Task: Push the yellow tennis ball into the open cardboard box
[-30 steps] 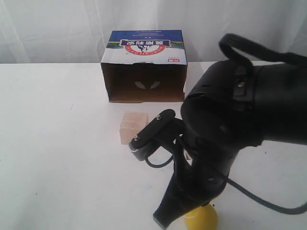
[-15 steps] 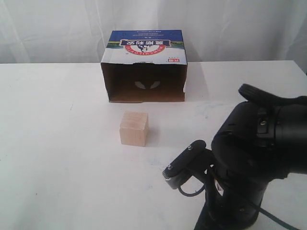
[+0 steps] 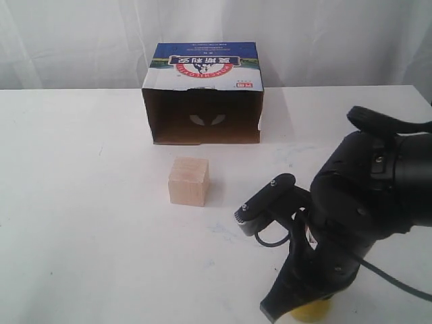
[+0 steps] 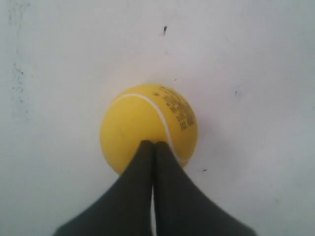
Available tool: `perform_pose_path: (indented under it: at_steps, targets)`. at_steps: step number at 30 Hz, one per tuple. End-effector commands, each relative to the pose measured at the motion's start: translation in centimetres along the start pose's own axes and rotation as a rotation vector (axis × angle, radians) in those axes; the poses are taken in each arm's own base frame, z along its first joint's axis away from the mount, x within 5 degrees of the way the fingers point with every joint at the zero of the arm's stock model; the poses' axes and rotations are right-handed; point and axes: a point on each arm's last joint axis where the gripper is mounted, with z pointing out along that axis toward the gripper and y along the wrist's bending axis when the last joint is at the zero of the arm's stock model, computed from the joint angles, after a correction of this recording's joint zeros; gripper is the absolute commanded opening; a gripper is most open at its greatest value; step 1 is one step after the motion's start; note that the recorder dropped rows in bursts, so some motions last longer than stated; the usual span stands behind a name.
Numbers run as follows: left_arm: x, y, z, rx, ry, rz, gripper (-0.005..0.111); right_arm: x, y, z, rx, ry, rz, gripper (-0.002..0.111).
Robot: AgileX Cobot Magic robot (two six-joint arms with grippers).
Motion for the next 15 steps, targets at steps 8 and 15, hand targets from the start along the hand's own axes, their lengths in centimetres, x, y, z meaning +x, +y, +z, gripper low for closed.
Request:
perform_pose_path:
  at_steps: [8, 15]
  targets:
    - [0.1, -0.1, 0.0, 0.011, -0.002, -0.004, 0.000, -5.1, -3.3, -0.2, 0.078, -0.138, -0.010, 0.000]
    - [0.1, -0.1, 0.0, 0.011, -0.002, -0.004, 0.000, -5.2, -5.2, -5.0, 0.159, -0.136, 0.028, 0.000]
